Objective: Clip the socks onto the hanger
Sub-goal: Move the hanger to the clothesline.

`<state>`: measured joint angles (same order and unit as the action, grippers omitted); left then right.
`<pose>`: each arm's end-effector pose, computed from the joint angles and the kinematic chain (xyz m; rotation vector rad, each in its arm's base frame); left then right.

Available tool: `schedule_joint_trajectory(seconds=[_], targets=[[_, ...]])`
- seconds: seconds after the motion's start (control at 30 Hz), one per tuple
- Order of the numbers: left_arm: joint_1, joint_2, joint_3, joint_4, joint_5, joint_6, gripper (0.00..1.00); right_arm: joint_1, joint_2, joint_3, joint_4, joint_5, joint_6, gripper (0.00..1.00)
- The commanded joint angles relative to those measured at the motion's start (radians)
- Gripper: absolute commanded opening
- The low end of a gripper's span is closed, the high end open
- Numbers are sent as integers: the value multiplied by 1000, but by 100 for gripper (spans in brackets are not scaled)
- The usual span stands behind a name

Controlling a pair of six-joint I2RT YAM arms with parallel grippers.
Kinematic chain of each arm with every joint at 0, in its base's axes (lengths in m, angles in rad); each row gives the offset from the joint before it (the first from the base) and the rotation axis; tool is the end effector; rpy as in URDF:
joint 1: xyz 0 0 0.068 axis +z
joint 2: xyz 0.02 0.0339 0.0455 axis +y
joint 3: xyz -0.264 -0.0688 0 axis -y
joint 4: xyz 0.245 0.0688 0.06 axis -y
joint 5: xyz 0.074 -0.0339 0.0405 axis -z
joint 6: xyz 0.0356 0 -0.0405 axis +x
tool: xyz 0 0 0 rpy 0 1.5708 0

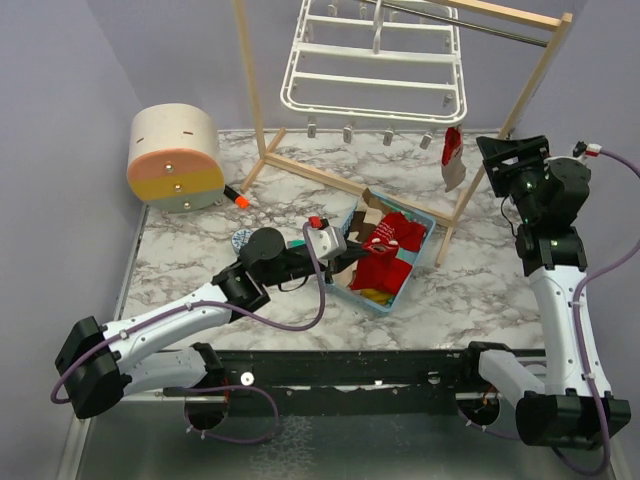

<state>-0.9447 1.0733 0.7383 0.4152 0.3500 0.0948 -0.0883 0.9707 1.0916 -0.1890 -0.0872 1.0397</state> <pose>0.1379 -0.2115 0.3302 1.0219 1.1912 -0.9369 0.2155 -0.0160 0.4130 0.8494 1.4723 0.7924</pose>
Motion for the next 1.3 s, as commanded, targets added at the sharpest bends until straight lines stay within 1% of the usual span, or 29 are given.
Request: schedule_joint_trajectory(seconds=[0.0, 0.1, 0.23, 0.4, 0.5, 0.63, 0.73, 0.83, 0.9, 1.1, 1.27], targets=[[-3, 35, 35, -12, -16, 14, 0, -5, 5, 28, 132, -129, 8, 65], [-3, 67, 54, -12, -16, 25, 0, 7, 23, 71, 103, -107, -71, 61], [-3, 114, 83, -12, -8, 35, 0, 30, 50, 108, 79, -81, -168, 53], [-3, 155, 110, -1, -34, 44, 0, 71, 91, 149, 91, -53, -283, 49], [-3, 178, 122, 12, -49, 43, 0, 88, 109, 149, 121, -25, -348, 50], [-3, 201, 142, 16, -52, 40, 0, 137, 128, 143, 174, 6, -435, 54], [-3, 212, 155, 16, -60, 39, 0, 161, 147, 154, 180, 29, -479, 54], [-3, 225, 167, 17, -65, 40, 0, 176, 166, 163, 180, 48, -498, 54], [-3, 234, 177, 19, -65, 37, 0, 186, 178, 174, 210, 55, -511, 54], [-3, 258, 196, 39, -61, 30, 0, 229, 189, 201, 218, 45, -541, 61], [-3, 274, 206, 71, -66, 17, 0, 261, 208, 222, 202, 12, -545, 61]])
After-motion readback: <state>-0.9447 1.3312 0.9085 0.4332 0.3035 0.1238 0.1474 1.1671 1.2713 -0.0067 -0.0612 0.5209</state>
